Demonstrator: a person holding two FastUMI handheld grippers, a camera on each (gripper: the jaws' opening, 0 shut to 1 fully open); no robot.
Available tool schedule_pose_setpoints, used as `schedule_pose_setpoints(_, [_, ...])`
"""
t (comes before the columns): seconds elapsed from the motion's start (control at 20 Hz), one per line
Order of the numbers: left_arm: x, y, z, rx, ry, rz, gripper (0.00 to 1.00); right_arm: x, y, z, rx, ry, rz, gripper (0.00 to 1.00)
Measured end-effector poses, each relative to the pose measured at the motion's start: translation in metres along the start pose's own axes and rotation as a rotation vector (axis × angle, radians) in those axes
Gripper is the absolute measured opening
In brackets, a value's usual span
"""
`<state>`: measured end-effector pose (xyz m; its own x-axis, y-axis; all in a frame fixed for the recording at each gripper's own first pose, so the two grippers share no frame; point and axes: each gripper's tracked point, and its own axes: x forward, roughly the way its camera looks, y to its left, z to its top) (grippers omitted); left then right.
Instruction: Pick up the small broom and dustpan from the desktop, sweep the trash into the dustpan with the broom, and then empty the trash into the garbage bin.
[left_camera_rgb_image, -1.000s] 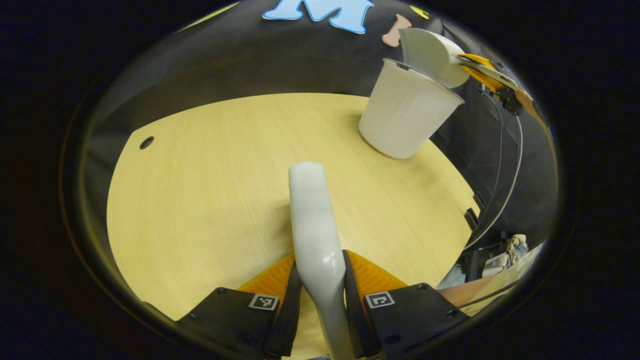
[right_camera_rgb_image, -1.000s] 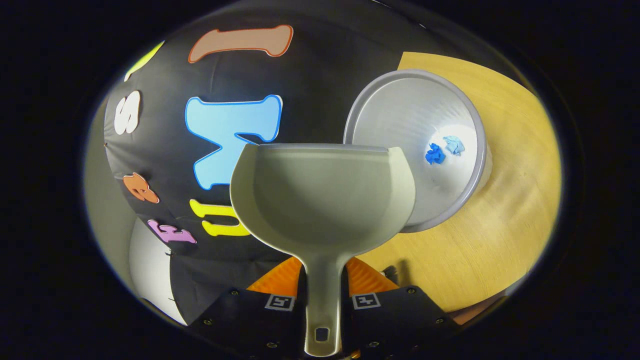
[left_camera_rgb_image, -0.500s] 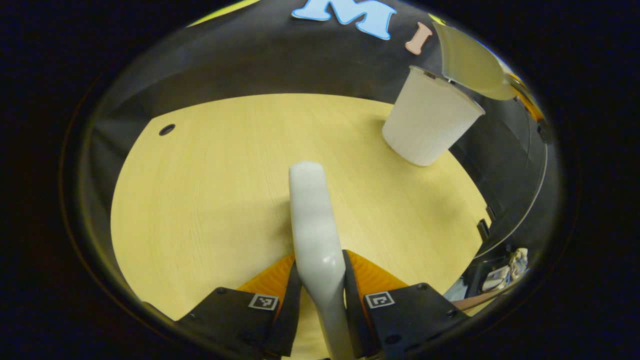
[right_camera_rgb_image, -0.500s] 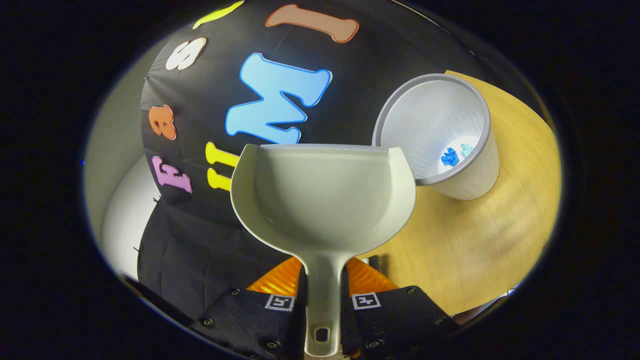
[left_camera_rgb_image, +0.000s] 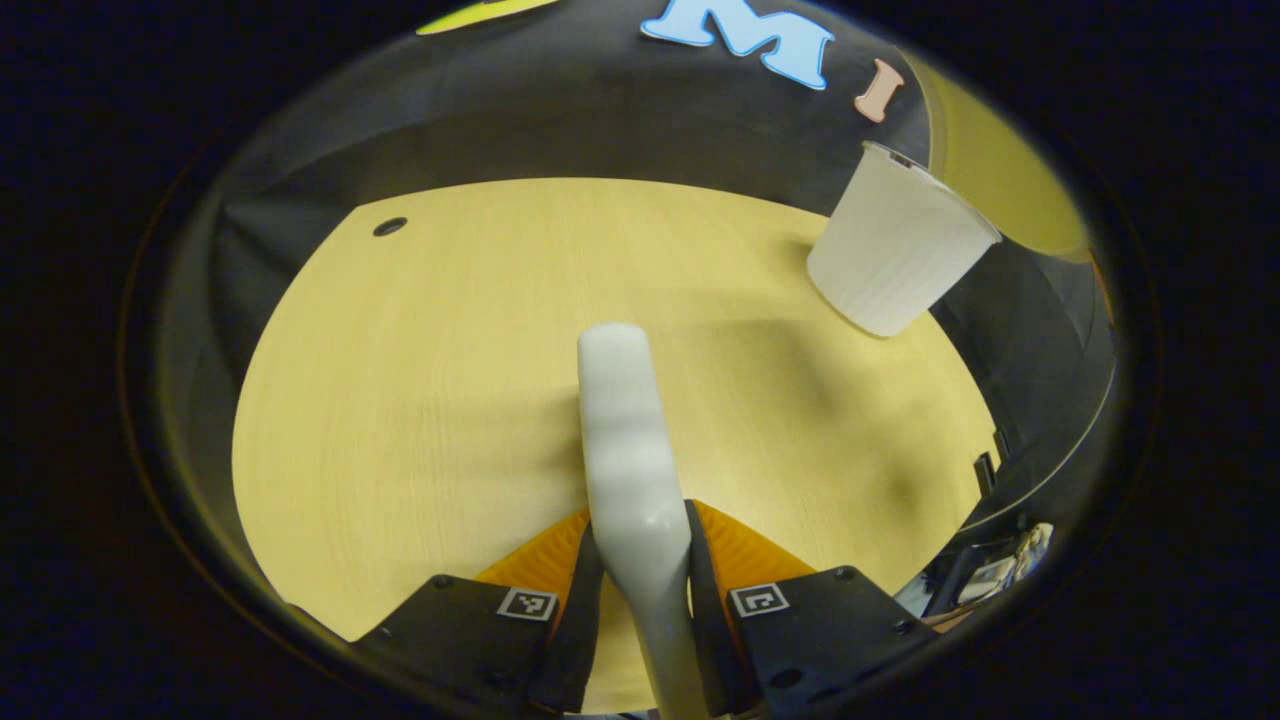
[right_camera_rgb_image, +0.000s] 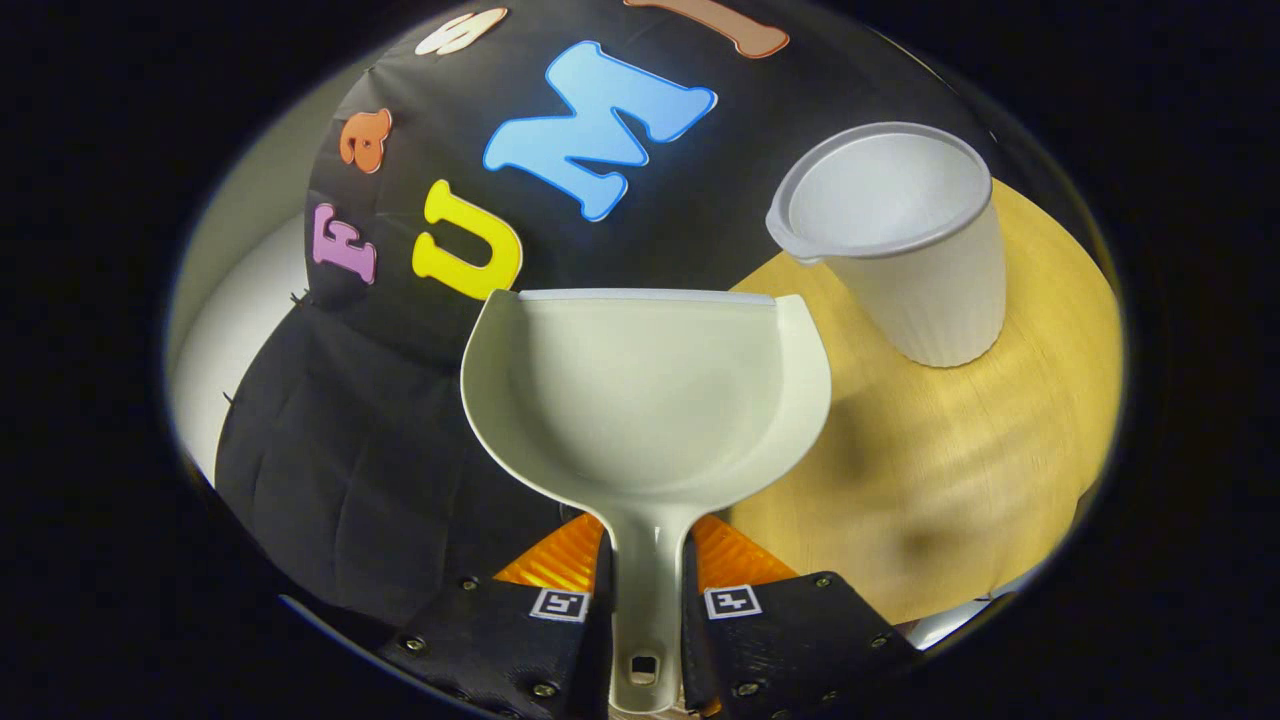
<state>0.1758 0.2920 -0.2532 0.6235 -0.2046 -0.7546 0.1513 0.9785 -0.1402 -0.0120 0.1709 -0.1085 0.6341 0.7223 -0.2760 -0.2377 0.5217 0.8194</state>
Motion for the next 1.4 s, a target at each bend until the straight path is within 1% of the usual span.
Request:
schedule_pose_setpoints(0.1, [-0.001, 0.003, -0.006, -0.011, 0.007, 0.007, 0.46, 0.014, -0.018, -0.017, -0.031, 0.023, -0.062, 0.28])
schedule_pose_setpoints(0.35, [0.0, 0.005, -0.013, -0.015, 0.012, 0.021, 0.46, 0.045, -0.087, -0.043, -0.132, 0.021, -0.279, 0.27])
schedule_pose_setpoints(0.45, [0.001, 0.006, -0.013, -0.017, 0.01, 0.029, 0.46, 0.054, -0.112, -0.051, -0.147, 0.018, -0.349, 0.28])
schedule_pose_setpoints(0.65, [0.001, 0.006, -0.014, -0.056, 0.025, 0.048, 0.46, 0.071, -0.157, -0.067, -0.176, 0.012, -0.487, 0.27])
schedule_pose_setpoints(0.7, [0.001, 0.006, -0.015, -0.062, 0.032, 0.056, 0.51, 0.075, -0.167, -0.072, -0.184, 0.017, -0.519, 0.28])
schedule_pose_setpoints(0.75, [0.0, 0.007, -0.017, -0.066, 0.037, 0.062, 0.51, 0.081, -0.174, -0.076, -0.195, 0.02, -0.547, 0.23])
schedule_pose_setpoints(0.8, [0.0, 0.007, -0.018, -0.065, 0.044, 0.066, 0.5, 0.084, -0.179, -0.08, -0.207, 0.029, -0.571, 0.23])
schedule_pose_setpoints(0.85, [0.001, 0.008, -0.018, -0.063, 0.046, 0.068, 0.49, 0.086, -0.184, -0.085, -0.221, 0.036, -0.594, 0.28])
schedule_pose_setpoints(0.9, [0.002, 0.008, -0.017, -0.058, 0.048, 0.07, 0.46, 0.089, -0.189, -0.086, -0.235, 0.041, -0.611, 0.27])
schedule_pose_setpoints(0.95, [0.002, 0.009, -0.018, -0.051, 0.049, 0.076, 0.47, 0.089, -0.192, -0.089, -0.254, 0.045, -0.629, 0.23])
schedule_pose_setpoints(1.0, [0.002, 0.011, -0.018, -0.047, 0.056, 0.086, 0.5, 0.09, -0.194, -0.093, -0.273, 0.052, -0.645, 0.27])
schedule_pose_setpoints(1.1, [0.003, 0.012, -0.017, -0.039, 0.062, 0.096, 0.48, 0.092, -0.201, -0.099, -0.306, 0.062, -0.679, 0.27])
schedule_pose_setpoints(1.15, [0.003, 0.012, -0.017, -0.031, 0.07, 0.096, 0.51, 0.093, -0.205, -0.101, -0.32, 0.07, -0.7, 0.27])
schedule_pose_setpoints(1.2, [0.003, 0.011, -0.017, -0.023, 0.079, 0.106, 0.48, 0.093, -0.208, -0.103, -0.338, 0.078, -0.721, 0.23])
schedule_pose_setpoints(1.25, [0.003, 0.012, -0.016, -0.018, 0.085, 0.114, 0.51, 0.092, -0.212, -0.107, -0.363, 0.092, -0.747, 0.27])
schedule_pose_setpoints(1.4, [0.011, 0.004, -0.014, -0.022, 0.1, 0.126, 0.48, 0.093, -0.216, -0.11, -0.411, 0.112, -0.781, 0.27])
